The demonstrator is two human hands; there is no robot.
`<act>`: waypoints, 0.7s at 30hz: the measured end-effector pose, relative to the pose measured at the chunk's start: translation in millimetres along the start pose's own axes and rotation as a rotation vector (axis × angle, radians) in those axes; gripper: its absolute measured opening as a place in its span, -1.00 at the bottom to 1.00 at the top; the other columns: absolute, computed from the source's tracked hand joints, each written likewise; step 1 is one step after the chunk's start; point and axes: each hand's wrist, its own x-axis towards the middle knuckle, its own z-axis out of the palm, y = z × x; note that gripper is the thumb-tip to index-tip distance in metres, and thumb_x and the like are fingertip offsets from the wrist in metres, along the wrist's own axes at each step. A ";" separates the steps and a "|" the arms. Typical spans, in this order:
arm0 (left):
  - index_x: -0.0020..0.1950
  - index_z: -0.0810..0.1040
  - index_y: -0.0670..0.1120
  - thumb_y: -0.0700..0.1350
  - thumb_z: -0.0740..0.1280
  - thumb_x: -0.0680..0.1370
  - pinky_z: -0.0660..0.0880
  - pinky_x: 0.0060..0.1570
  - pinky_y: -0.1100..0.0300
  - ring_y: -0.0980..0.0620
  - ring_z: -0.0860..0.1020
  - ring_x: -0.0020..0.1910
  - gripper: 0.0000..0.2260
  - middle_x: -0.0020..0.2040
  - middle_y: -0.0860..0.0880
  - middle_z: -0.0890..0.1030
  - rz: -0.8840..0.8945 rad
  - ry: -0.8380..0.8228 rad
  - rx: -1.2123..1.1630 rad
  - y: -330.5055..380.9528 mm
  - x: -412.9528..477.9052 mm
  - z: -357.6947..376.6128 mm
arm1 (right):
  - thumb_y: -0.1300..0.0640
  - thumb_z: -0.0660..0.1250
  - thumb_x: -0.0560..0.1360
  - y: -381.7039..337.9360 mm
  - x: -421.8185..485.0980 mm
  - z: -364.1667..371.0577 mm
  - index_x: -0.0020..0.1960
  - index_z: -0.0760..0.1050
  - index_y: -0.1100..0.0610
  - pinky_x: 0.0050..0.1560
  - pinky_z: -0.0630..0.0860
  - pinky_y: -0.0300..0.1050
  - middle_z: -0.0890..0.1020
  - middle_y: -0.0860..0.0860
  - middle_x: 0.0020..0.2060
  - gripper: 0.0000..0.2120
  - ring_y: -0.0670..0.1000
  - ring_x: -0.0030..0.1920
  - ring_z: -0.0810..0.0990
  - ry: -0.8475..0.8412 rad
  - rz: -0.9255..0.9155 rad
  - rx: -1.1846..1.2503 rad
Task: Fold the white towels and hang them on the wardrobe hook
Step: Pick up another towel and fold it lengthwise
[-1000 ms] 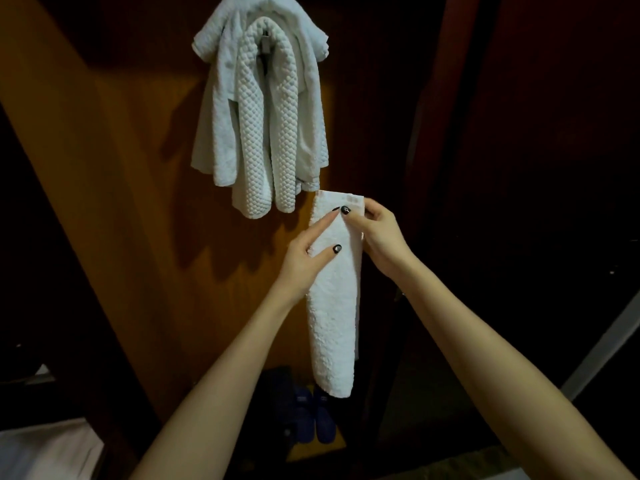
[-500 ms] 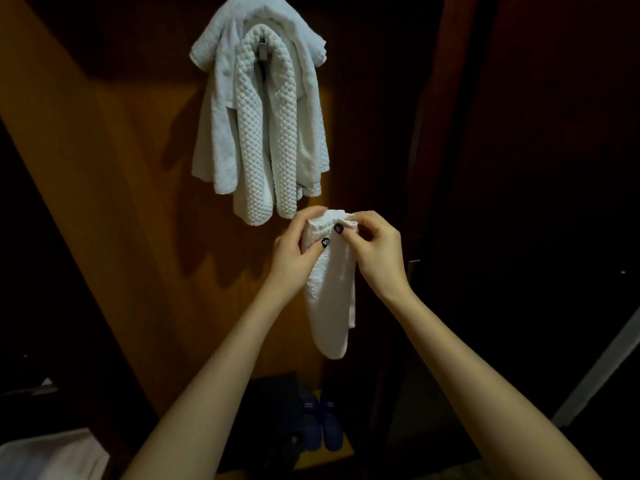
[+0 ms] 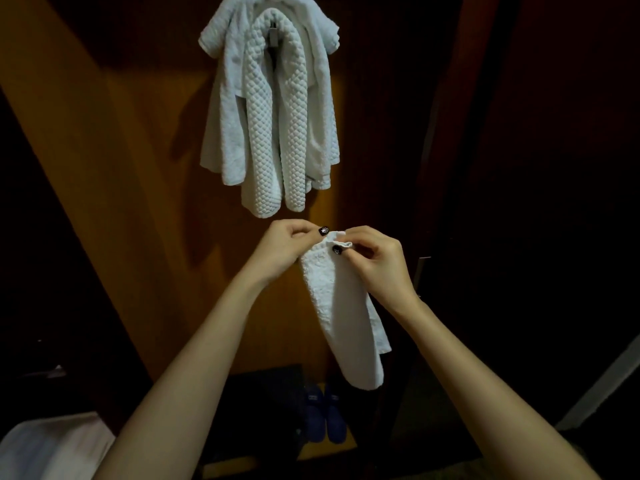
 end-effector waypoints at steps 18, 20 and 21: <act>-0.08 0.62 -0.19 -0.20 0.42 0.49 0.51 -0.24 0.28 0.04 0.60 -0.27 -0.92 -0.26 -0.11 0.66 0.000 -0.022 -0.036 -4.8 -10.4 5.7 | 0.25 0.42 0.49 -2.0 2.1 -12.9 -0.08 0.62 0.23 0.14 0.57 0.08 0.68 0.13 -0.10 -0.95 0.12 -0.01 0.65 -0.116 0.377 0.229; -0.09 0.62 -0.19 -0.20 0.42 0.49 0.47 -0.22 0.23 -0.01 0.55 -0.26 -0.94 -0.26 -0.16 0.62 0.008 -0.030 -0.030 -5.3 -10.2 5.2 | 0.24 0.43 0.48 -4.0 0.4 -10.6 -0.09 0.61 0.21 0.12 0.57 0.09 0.68 0.13 -0.12 -0.97 0.12 -0.02 0.65 -0.101 0.365 0.218; -0.10 0.62 -0.17 -0.19 0.42 0.49 0.44 -0.21 0.19 -0.04 0.53 -0.26 -0.95 -0.28 -0.18 0.60 0.009 -0.031 -0.026 -6.4 -9.8 4.8 | 0.24 0.43 0.48 -5.4 -0.7 -9.1 -0.11 0.61 0.19 0.10 0.57 0.08 0.68 0.11 -0.13 -0.98 0.10 -0.04 0.65 -0.087 0.352 0.201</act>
